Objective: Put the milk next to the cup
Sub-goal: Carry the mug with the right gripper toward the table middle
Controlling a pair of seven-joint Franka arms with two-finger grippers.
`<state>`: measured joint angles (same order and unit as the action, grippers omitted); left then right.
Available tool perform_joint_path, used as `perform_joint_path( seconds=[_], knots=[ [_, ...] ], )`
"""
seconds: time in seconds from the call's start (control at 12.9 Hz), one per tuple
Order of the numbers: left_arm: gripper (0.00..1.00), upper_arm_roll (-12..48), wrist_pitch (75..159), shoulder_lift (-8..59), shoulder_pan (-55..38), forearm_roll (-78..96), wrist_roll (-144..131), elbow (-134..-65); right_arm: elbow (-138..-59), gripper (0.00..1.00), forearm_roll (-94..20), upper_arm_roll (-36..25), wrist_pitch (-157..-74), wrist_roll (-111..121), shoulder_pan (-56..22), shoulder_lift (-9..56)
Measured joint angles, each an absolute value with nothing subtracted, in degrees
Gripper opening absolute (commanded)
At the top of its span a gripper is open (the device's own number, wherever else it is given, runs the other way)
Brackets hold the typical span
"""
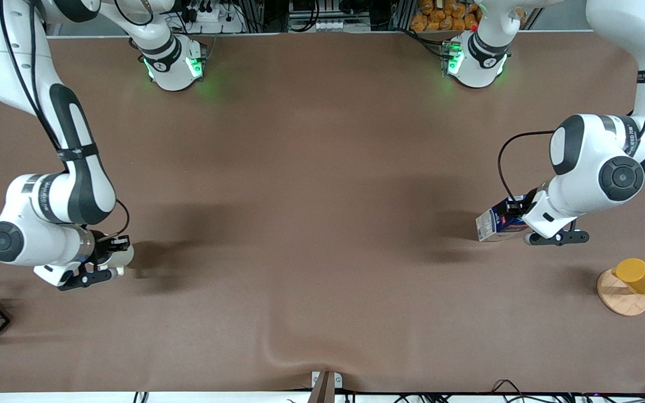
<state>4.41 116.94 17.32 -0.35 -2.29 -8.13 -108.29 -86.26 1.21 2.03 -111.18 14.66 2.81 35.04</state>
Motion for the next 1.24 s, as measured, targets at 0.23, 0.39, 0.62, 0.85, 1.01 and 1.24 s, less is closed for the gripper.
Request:
perform_joint_path(
  seconds=[0.23, 0.39, 0.62, 0.85, 1.01, 1.24],
  knots=[
    [0.72, 4.4, 116.8, 17.2, -0.3, -2.3, -8.1, -108.3, -83.4, 0.00, 1.2, 4.0, -109.4, 14.7, 2.5, 33.6],
    [0.66, 4.4, 116.8, 16.9, -0.3, -2.3, -8.1, -108.3, -81.9, 0.00, 1.2, 4.5, -109.4, 14.7, 1.9, 33.0],
    [0.60, 4.4, 116.5, 16.6, -0.2, -2.3, -8.1, -108.3, -80.4, 0.00, 1.2, 6.8, -107.5, 14.7, 1.7, 32.4],
    [0.57, 4.4, 116.3, 16.6, -0.1, -2.3, -8.1, -108.3, -80.3, 0.00, 1.2, 10.7, -107.0, 14.7, 1.6, 31.9],
    [0.56, 4.4, 116.2, 16.6, -0.1, -2.3, -8.1, -108.3, -80.3, 0.00, 1.2, 13.4, -106.9, 14.7, 1.0, 31.9],
    [0.56, 4.4, 116.0, 16.5, -0.1, -2.3, -8.1, -108.2, -80.5, 0.00, 1.2, 14.8, -106.8, 14.7, -2.9, 32.0]
  ],
)
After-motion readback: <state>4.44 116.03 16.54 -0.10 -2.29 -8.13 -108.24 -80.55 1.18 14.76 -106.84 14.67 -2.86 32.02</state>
